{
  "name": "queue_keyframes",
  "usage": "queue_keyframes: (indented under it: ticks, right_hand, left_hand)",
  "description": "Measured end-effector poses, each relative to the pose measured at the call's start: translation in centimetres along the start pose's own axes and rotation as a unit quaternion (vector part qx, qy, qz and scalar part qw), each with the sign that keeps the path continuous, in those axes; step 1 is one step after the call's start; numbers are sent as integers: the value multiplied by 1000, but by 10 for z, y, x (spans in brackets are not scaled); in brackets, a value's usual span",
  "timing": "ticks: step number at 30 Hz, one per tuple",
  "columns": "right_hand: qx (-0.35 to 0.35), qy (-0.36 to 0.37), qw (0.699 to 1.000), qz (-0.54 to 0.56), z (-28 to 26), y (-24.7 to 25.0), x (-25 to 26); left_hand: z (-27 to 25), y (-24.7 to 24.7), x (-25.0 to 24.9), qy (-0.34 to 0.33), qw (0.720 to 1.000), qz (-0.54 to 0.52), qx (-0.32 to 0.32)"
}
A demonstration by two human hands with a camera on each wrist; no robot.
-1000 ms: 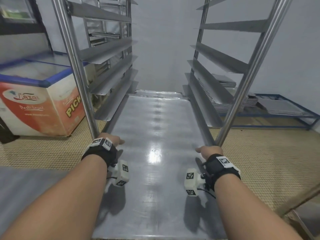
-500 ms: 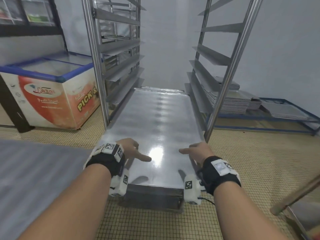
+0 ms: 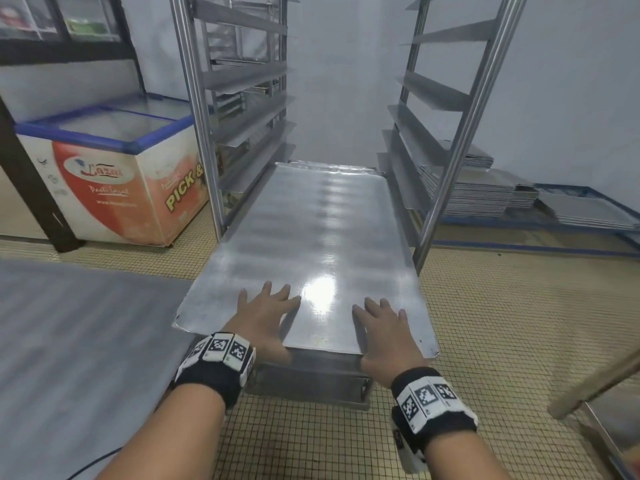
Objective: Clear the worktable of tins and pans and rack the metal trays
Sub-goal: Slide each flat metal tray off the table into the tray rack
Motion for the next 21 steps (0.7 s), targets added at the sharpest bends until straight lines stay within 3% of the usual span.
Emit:
queue_keyframes:
  ticks: [6,21]
  right_hand:
    - [0,2,998,-60,18,-1,-3]
    - [-31,-5,999,-37,119,20,-42]
  left_hand:
    - [19,7,-1,3,1000,8,-14]
    - [121,49,8,-13,1000,-14,-3]
Point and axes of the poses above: each hand's wrist, its own z-axis towards the middle knuckle, its own y-axis out of the back of the hand, x = y × z, the point moved 5 cm from there along z, towards the middle knuckle, and after that the axes turned 11 degrees about y, right-handed, at the moved point
